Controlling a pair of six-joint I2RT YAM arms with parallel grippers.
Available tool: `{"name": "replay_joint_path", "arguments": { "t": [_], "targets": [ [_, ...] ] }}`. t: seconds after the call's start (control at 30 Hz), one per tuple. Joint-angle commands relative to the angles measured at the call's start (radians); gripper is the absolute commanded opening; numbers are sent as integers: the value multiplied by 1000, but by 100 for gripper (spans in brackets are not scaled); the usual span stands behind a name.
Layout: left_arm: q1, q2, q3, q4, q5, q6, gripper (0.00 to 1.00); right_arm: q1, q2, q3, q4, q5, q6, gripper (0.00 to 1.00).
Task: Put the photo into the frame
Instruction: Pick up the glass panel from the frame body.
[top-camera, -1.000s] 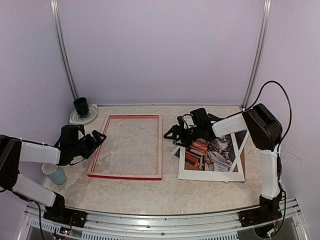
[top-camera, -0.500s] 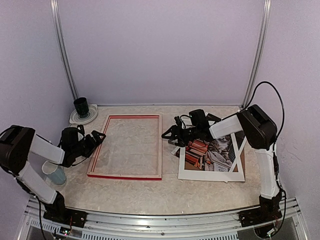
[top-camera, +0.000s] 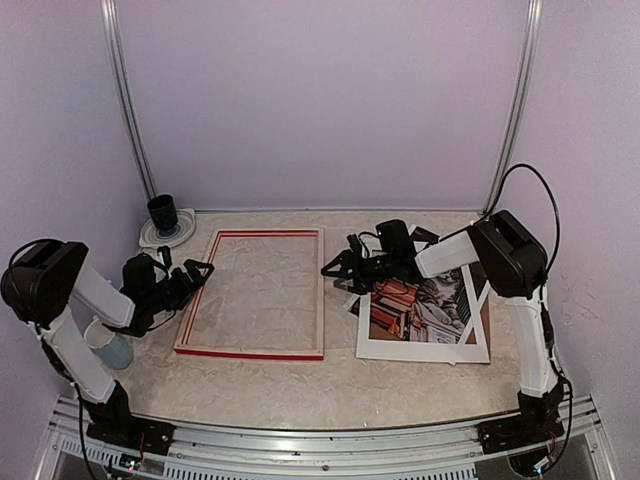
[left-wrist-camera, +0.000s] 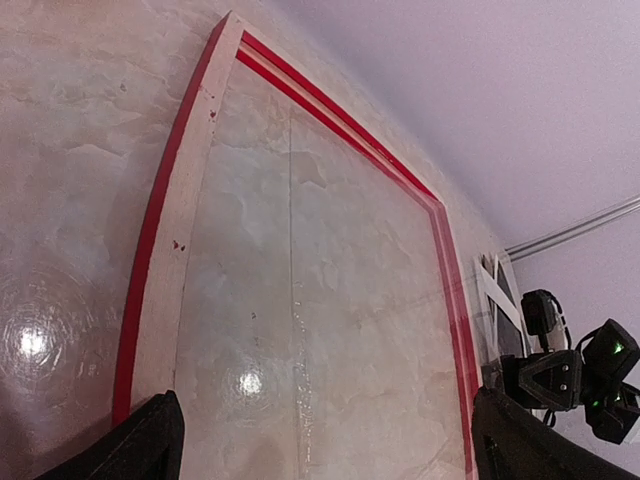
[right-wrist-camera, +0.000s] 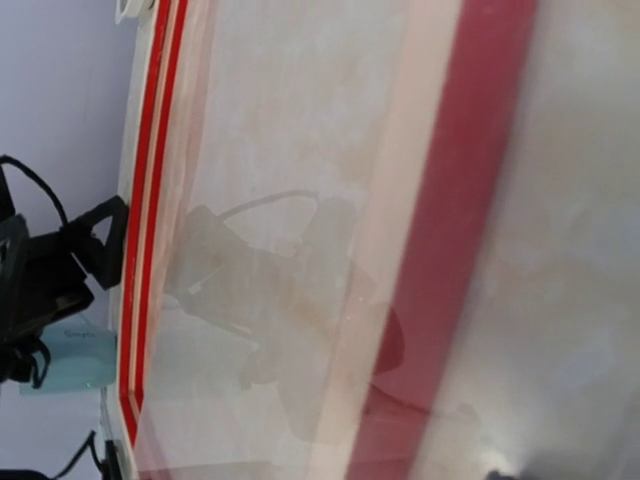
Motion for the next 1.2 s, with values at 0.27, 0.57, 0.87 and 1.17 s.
{"name": "replay_joint_path", "arguments": {
  "t": [0.27, 0.57, 0.87, 1.17],
  "targets": [
    [12, 70, -34, 48, 87, -49, 99, -11, 81, 31, 109, -74, 145, 62],
    [12, 74, -31, 45, 93, -53, 99, -13, 106, 29, 185, -121, 194, 42],
    [12, 83, -29, 48, 104, -57, 99, -26, 91, -30, 267, -155, 225, 16],
    [14, 93, -31, 66, 114, -69, 99, -31, 74, -67, 378, -183, 289, 0]
  ]
}}
